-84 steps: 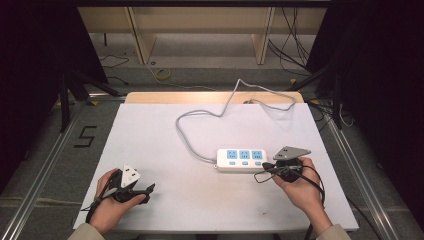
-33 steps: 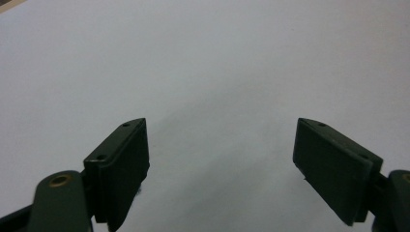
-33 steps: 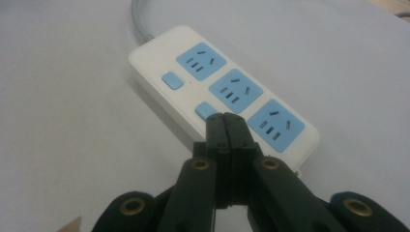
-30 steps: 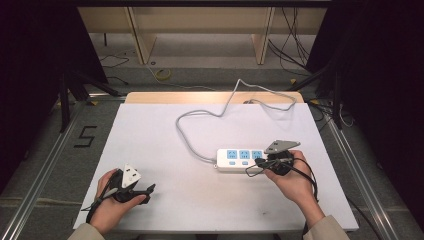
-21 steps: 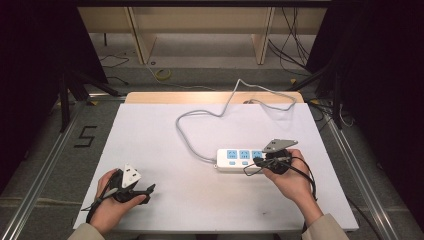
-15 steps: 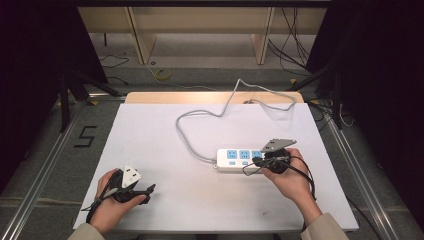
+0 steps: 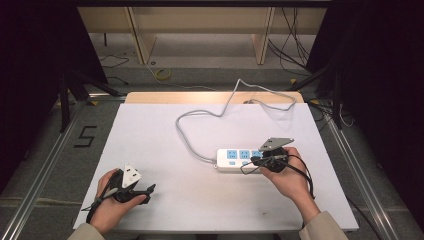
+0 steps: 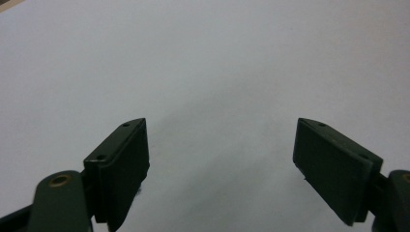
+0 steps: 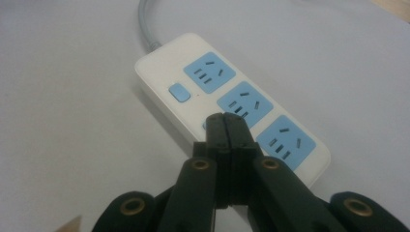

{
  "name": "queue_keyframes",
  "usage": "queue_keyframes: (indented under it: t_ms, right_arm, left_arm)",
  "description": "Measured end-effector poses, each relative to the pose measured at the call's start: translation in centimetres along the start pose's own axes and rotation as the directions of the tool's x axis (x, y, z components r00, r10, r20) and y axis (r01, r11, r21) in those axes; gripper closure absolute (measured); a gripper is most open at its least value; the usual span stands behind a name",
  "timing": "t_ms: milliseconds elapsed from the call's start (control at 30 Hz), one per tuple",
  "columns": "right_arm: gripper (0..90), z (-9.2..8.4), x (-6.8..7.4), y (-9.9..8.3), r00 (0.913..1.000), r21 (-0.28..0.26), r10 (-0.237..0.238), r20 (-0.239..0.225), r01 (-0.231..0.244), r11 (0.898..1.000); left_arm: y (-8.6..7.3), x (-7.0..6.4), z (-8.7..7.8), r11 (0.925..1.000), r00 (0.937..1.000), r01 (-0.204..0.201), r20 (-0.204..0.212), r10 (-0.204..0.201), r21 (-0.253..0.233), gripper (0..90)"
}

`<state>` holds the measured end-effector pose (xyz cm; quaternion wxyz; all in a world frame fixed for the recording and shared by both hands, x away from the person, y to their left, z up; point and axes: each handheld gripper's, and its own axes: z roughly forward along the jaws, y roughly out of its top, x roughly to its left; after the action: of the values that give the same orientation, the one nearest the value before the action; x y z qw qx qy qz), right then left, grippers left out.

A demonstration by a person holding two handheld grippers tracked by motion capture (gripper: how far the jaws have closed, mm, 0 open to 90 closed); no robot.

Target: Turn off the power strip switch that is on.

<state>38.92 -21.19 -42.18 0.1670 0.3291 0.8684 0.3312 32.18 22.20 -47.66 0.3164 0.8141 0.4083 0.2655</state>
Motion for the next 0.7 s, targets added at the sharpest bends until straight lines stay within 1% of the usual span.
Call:
queue_keyframes:
  t_ms: [100, 700]
  right_arm:
    - [90.0, 0.1, 0.1, 0.2, 1.0000, -0.001, 0.001, -0.003, -0.001, 1.000]
    - [90.0, 0.9, 0.5, 1.1, 0.9996, 0.006, -0.020, -0.019, 0.020, 1.000]
  left_arm:
    - [0.0, 0.0, 0.0, 1.0000, 1.0000, -0.004, 0.003, 0.004, 0.006, 20.1]
    - [0.1, -0.1, 0.1, 1.0000, 1.0000, -0.005, 0.004, 0.005, 0.002, 20.1]
